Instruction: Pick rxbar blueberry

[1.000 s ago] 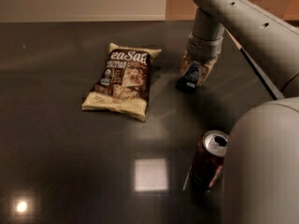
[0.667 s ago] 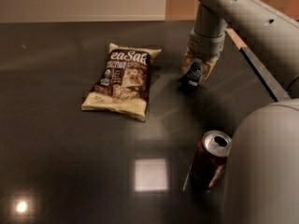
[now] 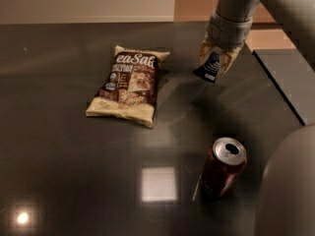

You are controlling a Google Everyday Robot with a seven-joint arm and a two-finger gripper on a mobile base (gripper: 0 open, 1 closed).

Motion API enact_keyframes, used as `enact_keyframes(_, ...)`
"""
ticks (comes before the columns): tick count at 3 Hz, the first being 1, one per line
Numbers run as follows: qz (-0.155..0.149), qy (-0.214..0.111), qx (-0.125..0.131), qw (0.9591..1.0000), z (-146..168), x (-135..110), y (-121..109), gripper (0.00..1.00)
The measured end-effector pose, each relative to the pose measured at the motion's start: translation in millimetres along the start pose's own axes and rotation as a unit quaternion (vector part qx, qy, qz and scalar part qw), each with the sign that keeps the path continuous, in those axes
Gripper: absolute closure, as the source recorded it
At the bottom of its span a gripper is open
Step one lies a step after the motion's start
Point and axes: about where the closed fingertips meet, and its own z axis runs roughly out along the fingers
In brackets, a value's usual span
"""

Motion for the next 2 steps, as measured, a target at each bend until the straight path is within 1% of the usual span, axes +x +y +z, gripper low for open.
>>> enact_keyframes(1, 0.009, 0.009, 0.023, 0.9997, -35, -6, -1, 1.00)
enact_keyframes(2, 0.006, 0.027, 0.046, 0.9985, -67, -9, -7, 1.00)
